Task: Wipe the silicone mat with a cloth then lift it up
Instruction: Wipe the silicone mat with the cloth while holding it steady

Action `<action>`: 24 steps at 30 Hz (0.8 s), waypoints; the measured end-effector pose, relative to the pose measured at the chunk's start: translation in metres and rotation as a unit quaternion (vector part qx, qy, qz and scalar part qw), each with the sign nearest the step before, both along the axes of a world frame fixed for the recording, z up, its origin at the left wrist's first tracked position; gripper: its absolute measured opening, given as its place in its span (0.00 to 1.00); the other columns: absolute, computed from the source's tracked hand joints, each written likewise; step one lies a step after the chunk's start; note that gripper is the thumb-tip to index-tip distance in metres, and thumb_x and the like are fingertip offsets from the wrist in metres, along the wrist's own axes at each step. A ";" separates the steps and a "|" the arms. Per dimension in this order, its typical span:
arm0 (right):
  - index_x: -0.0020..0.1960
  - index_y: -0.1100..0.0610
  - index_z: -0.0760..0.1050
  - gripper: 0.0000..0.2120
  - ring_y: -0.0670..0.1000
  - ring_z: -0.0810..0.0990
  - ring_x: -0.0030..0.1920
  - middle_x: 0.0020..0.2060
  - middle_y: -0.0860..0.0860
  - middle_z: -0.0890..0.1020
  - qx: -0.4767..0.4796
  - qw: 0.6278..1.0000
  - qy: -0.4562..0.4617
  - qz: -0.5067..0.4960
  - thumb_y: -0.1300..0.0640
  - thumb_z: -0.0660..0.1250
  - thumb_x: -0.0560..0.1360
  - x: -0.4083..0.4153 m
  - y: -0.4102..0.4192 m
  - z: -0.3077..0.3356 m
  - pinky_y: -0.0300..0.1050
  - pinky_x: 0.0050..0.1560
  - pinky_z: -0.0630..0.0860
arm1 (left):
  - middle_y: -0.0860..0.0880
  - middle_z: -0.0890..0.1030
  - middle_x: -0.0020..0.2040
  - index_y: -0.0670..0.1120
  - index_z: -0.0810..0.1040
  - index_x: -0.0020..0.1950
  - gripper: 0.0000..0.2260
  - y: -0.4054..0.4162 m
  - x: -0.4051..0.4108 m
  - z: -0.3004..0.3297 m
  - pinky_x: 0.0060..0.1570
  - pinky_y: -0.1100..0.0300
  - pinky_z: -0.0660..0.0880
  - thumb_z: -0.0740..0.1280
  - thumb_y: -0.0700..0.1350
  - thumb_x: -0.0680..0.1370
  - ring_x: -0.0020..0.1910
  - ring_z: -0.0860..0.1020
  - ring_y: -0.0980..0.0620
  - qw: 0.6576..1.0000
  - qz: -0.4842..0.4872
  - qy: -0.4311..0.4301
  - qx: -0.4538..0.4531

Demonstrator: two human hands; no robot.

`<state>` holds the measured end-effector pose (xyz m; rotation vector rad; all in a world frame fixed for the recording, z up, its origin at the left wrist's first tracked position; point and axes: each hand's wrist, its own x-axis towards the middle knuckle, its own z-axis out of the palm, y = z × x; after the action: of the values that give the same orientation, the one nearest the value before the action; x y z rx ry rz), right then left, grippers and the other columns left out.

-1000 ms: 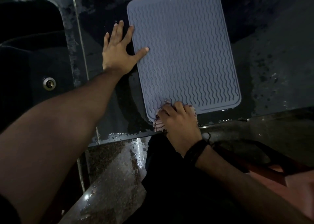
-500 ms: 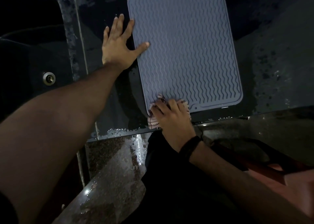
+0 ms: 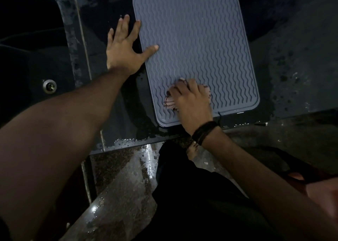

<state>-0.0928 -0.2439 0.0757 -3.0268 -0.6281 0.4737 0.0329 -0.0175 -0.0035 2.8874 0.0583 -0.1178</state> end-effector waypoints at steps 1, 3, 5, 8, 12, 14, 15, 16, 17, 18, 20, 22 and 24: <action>0.64 0.56 0.74 0.22 0.59 0.69 0.63 0.65 0.54 0.74 0.005 1.000 -0.007 -0.002 0.61 0.55 0.73 -0.009 -0.004 0.000 0.57 0.62 0.67 | 0.49 0.49 0.85 0.57 0.53 0.84 0.44 0.000 0.000 0.000 0.81 0.47 0.43 0.51 0.81 0.74 0.83 0.47 0.50 1.000 0.000 0.001 0.000; 0.63 0.56 0.75 0.23 0.59 0.71 0.60 0.64 0.54 0.75 0.014 1.000 -0.011 -0.001 0.63 0.54 0.71 -0.028 -0.016 0.001 0.57 0.59 0.69 | 0.49 0.49 0.85 0.58 0.53 0.84 0.44 0.000 0.001 0.000 0.81 0.47 0.42 0.51 0.81 0.74 0.83 0.47 0.50 1.000 0.001 0.000 -0.002; 0.64 0.56 0.74 0.25 0.60 0.72 0.58 0.65 0.54 0.75 0.013 1.000 0.002 0.000 0.65 0.55 0.69 -0.045 -0.028 0.004 0.57 0.58 0.69 | 0.49 0.49 0.85 0.58 0.53 0.84 0.44 0.000 0.000 0.001 0.81 0.47 0.42 0.52 0.80 0.74 0.83 0.47 0.50 1.000 0.002 0.003 -0.003; 0.64 0.54 0.74 0.25 0.58 0.72 0.57 0.64 0.52 0.75 -0.001 1.000 0.022 0.001 0.65 0.55 0.69 -0.058 -0.038 0.010 0.54 0.57 0.67 | 0.49 0.49 0.85 0.58 0.53 0.84 0.44 0.000 0.001 0.002 0.81 0.47 0.42 0.52 0.80 0.74 0.83 0.46 0.50 1.000 -0.001 0.004 -0.010; 0.58 0.53 0.77 0.23 0.57 0.72 0.55 0.58 0.50 0.78 0.017 0.999 0.012 -0.030 0.64 0.60 0.65 -0.048 -0.036 0.020 0.52 0.52 0.68 | 0.49 0.49 0.85 0.58 0.52 0.84 0.44 0.000 0.000 0.002 0.80 0.47 0.42 0.51 0.81 0.73 0.83 0.46 0.51 1.000 0.001 0.007 -0.009; 0.60 0.54 0.77 0.24 0.58 0.72 0.56 0.59 0.52 0.78 0.045 0.998 -0.007 -0.051 0.64 0.60 0.65 -0.033 -0.026 0.023 0.54 0.53 0.70 | 0.49 0.48 0.85 0.58 0.52 0.84 0.44 0.000 0.000 0.002 0.80 0.47 0.42 0.51 0.81 0.73 0.83 0.46 0.51 1.000 0.001 0.008 -0.005; 0.61 0.54 0.77 0.23 0.58 0.72 0.57 0.60 0.52 0.78 0.049 0.997 -0.014 -0.054 0.63 0.60 0.67 -0.024 -0.020 0.023 0.55 0.54 0.70 | 0.49 0.48 0.85 0.58 0.52 0.84 0.45 0.000 0.000 0.002 0.80 0.47 0.41 0.51 0.81 0.73 0.83 0.46 0.51 1.000 0.002 0.008 -0.004; 0.62 0.54 0.76 0.22 0.58 0.72 0.59 0.61 0.53 0.78 0.043 0.998 -0.016 -0.051 0.63 0.61 0.69 -0.014 -0.013 0.020 0.55 0.56 0.70 | 0.49 0.48 0.85 0.58 0.52 0.84 0.44 0.000 0.000 0.002 0.80 0.48 0.41 0.51 0.81 0.73 0.83 0.46 0.51 1.000 0.002 0.007 -0.003; 0.64 0.54 0.75 0.21 0.58 0.71 0.61 0.62 0.53 0.76 0.034 0.998 -0.013 -0.044 0.61 0.63 0.71 -0.006 -0.006 0.017 0.55 0.58 0.69 | 0.49 0.48 0.85 0.58 0.52 0.84 0.44 0.000 0.001 0.002 0.80 0.48 0.41 0.51 0.81 0.73 0.83 0.46 0.51 1.000 0.001 0.005 -0.002; 0.65 0.54 0.73 0.21 0.58 0.69 0.63 0.64 0.53 0.75 0.023 0.999 -0.005 -0.037 0.60 0.65 0.72 0.000 0.000 0.013 0.55 0.60 0.68 | 0.49 0.49 0.85 0.58 0.52 0.84 0.44 0.000 0.001 0.002 0.80 0.48 0.42 0.51 0.81 0.73 0.83 0.46 0.51 1.000 0.002 0.004 -0.002; 0.67 0.55 0.72 0.21 0.59 0.67 0.65 0.66 0.54 0.73 0.004 1.000 0.004 -0.028 0.60 0.63 0.74 0.002 0.004 0.004 0.56 0.63 0.66 | 0.49 0.49 0.85 0.58 0.52 0.84 0.44 0.000 0.000 0.001 0.81 0.47 0.42 0.51 0.81 0.73 0.83 0.46 0.51 1.000 0.003 0.004 -0.003; 0.66 0.56 0.72 0.21 0.59 0.69 0.64 0.65 0.55 0.73 -0.004 1.000 -0.005 -0.023 0.61 0.56 0.73 -0.007 -0.001 0.000 0.57 0.63 0.67 | 0.50 0.49 0.85 0.59 0.52 0.84 0.44 0.000 0.000 0.000 0.81 0.47 0.42 0.51 0.81 0.73 0.83 0.46 0.51 1.000 0.005 0.004 -0.004; 0.65 0.56 0.74 0.23 0.59 0.71 0.61 0.64 0.54 0.74 0.001 1.000 -0.009 -0.015 0.62 0.55 0.71 -0.022 -0.012 0.001 0.58 0.61 0.68 | 0.50 0.49 0.85 0.58 0.52 0.84 0.44 0.000 0.001 0.001 0.81 0.47 0.42 0.51 0.81 0.74 0.83 0.46 0.51 1.000 0.004 0.002 -0.006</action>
<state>-0.1150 -0.2555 0.0762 -3.0369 -0.5839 0.4436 0.0337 -0.0171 -0.0024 2.8747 0.0692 -0.1230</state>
